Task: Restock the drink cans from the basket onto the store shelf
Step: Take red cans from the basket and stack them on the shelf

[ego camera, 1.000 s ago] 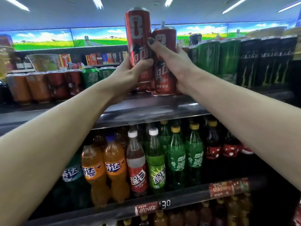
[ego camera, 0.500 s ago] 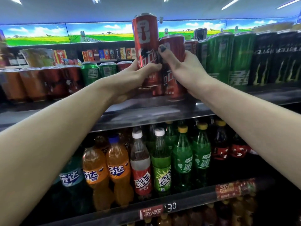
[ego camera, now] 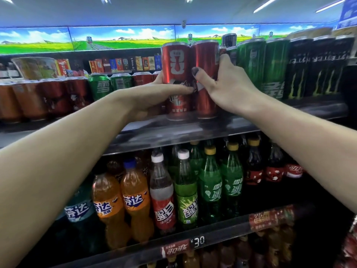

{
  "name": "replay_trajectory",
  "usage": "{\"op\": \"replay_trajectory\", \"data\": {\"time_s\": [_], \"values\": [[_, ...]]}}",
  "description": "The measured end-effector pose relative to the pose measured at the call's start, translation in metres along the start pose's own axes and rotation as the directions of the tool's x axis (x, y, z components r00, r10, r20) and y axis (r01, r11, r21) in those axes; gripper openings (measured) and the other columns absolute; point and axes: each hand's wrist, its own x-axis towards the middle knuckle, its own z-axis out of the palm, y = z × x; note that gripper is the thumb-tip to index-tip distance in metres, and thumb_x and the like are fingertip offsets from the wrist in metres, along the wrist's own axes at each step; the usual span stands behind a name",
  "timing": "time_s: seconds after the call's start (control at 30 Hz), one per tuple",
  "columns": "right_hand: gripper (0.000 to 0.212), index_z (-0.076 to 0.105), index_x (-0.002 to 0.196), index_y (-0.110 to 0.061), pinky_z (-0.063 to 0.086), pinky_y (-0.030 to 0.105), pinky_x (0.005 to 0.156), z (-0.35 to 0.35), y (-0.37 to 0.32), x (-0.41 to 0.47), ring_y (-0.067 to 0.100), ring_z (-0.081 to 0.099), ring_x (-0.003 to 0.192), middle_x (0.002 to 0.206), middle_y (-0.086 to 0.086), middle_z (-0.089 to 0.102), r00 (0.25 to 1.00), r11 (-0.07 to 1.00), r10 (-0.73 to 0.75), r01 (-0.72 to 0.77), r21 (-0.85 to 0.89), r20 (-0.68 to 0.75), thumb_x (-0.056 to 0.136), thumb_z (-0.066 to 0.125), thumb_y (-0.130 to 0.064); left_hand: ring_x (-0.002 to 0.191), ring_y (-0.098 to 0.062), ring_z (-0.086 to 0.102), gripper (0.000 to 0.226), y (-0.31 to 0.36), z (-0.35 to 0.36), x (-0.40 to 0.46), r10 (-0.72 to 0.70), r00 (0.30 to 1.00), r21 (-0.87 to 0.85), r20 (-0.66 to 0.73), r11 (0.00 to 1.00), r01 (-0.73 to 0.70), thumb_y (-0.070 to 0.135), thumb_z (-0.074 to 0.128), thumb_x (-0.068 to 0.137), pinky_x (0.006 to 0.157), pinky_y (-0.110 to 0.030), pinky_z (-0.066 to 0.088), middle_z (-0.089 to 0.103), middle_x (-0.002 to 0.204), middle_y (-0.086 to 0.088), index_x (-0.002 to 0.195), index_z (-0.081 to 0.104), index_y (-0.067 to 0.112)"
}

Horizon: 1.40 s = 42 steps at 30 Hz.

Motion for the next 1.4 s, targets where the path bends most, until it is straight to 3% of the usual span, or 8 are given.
{"op": "replay_trajectory", "data": {"time_s": [0.1,0.23,0.43,0.77,0.87,1.0,1.13,1.4], "values": [[0.073,0.043,0.137,-0.002,0.045,0.037,0.073,-0.003,0.000,-0.002,0.032,0.062,0.093,0.101,0.010,0.060,0.999,0.994,0.002,-0.006,-0.105,-0.037,0.099,0.046,-0.065,0.107,-0.002,0.072,0.072,0.008,0.007,-0.003,0.001,1.000,0.071,0.022,0.997,-0.003,0.055,0.065,0.096,0.095,-0.025,0.058,0.068,0.126,0.015,0.155,0.026,0.042],[0.074,0.043,0.143,-0.001,0.045,0.040,0.091,-0.011,-0.002,-0.006,0.036,0.056,0.119,0.136,0.019,0.051,0.993,0.971,-0.044,0.017,-0.238,-0.109,0.099,0.051,-0.061,0.127,-0.003,0.042,0.085,0.024,0.017,-0.008,-0.002,1.000,0.280,0.023,0.960,-0.005,0.065,0.044,0.100,0.106,-0.020,0.029,0.039,0.147,0.015,0.165,-0.003,0.035],[0.073,0.029,0.155,-0.006,0.043,0.041,0.102,-0.020,0.001,-0.013,0.037,0.051,0.129,0.146,0.018,0.043,0.984,0.976,-0.099,0.066,-0.207,-0.151,0.100,0.061,-0.042,0.124,-0.003,0.038,0.094,0.031,0.028,-0.003,0.006,0.999,0.333,-0.047,0.943,0.010,0.061,0.045,0.102,0.102,-0.015,0.025,0.037,0.144,0.008,0.165,-0.012,0.022],[0.071,0.024,0.160,-0.014,0.044,0.041,0.101,-0.027,0.018,-0.015,0.035,0.053,0.119,0.137,0.017,0.049,0.982,0.997,-0.049,0.037,-0.070,-0.180,0.102,0.061,-0.029,0.123,-0.017,0.059,0.106,0.026,0.050,0.017,0.068,0.977,0.248,-0.202,0.969,-0.016,0.057,0.070,0.092,0.107,-0.031,0.046,0.061,0.120,0.005,0.157,0.001,0.008],[0.067,0.024,0.159,-0.018,0.042,0.033,0.091,-0.025,0.021,-0.020,0.027,0.053,0.108,0.137,0.015,0.045,0.980,0.998,-0.064,0.059,-0.029,-0.187,0.102,0.058,-0.024,0.118,-0.014,0.054,0.100,0.030,0.049,0.012,0.031,0.982,0.196,-0.188,0.981,0.006,0.056,0.062,0.098,0.089,-0.016,0.047,0.059,0.115,0.009,0.159,0.001,0.007],[0.065,0.024,0.160,-0.028,0.047,0.034,0.087,-0.021,0.028,-0.034,0.023,0.054,0.099,0.130,0.011,0.040,0.970,0.990,-0.138,0.129,-0.060,-0.200,0.103,0.055,-0.027,0.133,-0.025,0.055,0.131,0.035,0.040,0.006,0.032,0.981,0.138,-0.193,0.990,-0.005,0.099,0.046,0.069,0.123,-0.052,0.032,0.055,0.148,-0.007,0.163,0.010,0.016],[0.066,0.027,0.161,-0.027,0.045,0.041,0.104,-0.011,0.031,-0.042,0.028,0.042,0.128,0.141,0.014,0.035,0.961,0.975,-0.183,0.149,-0.167,-0.208,0.102,0.054,-0.034,0.117,-0.021,0.069,0.087,0.041,0.053,0.010,0.001,0.989,-0.140,-0.148,0.990,-0.022,0.081,0.011,0.096,0.112,-0.052,0.047,0.078,0.116,-0.004,0.130,0.067,0.023],[0.068,0.020,0.163,-0.022,0.038,0.043,0.111,0.005,0.026,-0.047,0.032,0.030,0.138,0.152,0.017,0.026,0.963,0.971,-0.175,0.134,-0.198,-0.206,0.104,0.047,-0.039,0.111,-0.026,0.075,0.095,0.041,0.068,0.018,-0.028,0.976,-0.390,-0.217,0.919,-0.061,0.081,0.009,0.096,0.094,-0.046,0.060,0.077,0.121,-0.011,0.133,0.067,0.017]]}}
